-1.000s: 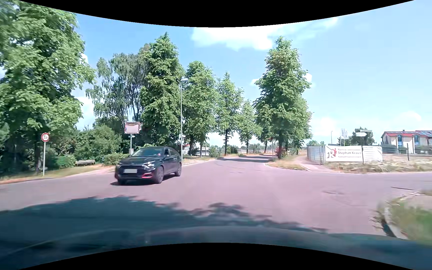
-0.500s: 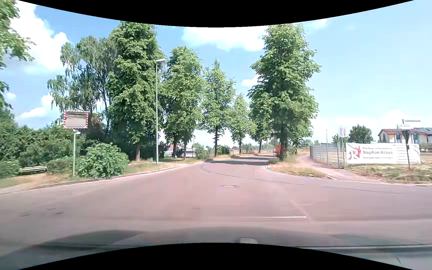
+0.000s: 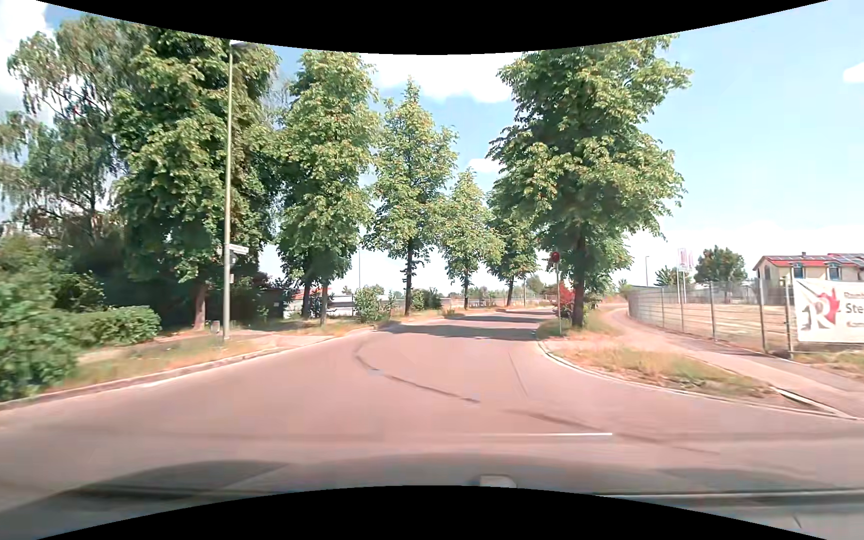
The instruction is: Follow the waypoints while adhering to traffic rules and regulations
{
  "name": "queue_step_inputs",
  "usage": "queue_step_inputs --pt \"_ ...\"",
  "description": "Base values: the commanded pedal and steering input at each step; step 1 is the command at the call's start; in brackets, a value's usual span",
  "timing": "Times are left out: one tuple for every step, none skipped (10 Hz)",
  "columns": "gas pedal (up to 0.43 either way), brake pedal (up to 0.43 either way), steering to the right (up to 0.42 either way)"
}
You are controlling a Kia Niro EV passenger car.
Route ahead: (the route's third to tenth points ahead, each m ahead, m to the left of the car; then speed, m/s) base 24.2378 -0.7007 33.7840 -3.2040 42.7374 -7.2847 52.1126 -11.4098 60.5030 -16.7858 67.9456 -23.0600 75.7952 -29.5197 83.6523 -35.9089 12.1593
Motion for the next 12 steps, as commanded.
queue_step_inputs --pt "0.26 0.0 0.03" --pt "0.26 0.0 0.03" --pt "0.26 0.0 0.03" --pt "0.24 0.0 0.034" --pt "0.228 0.0 0.043" --pt "0.22 0.0 0.045" --pt "0.209 0.0 0.045" --pt "0.209 0.0 0.045" --pt "0.209 0.0 0.045" --pt "0.209 0.0 0.044" --pt "0.197 0.0 0.044" --pt "0.197 0.0 0.044"
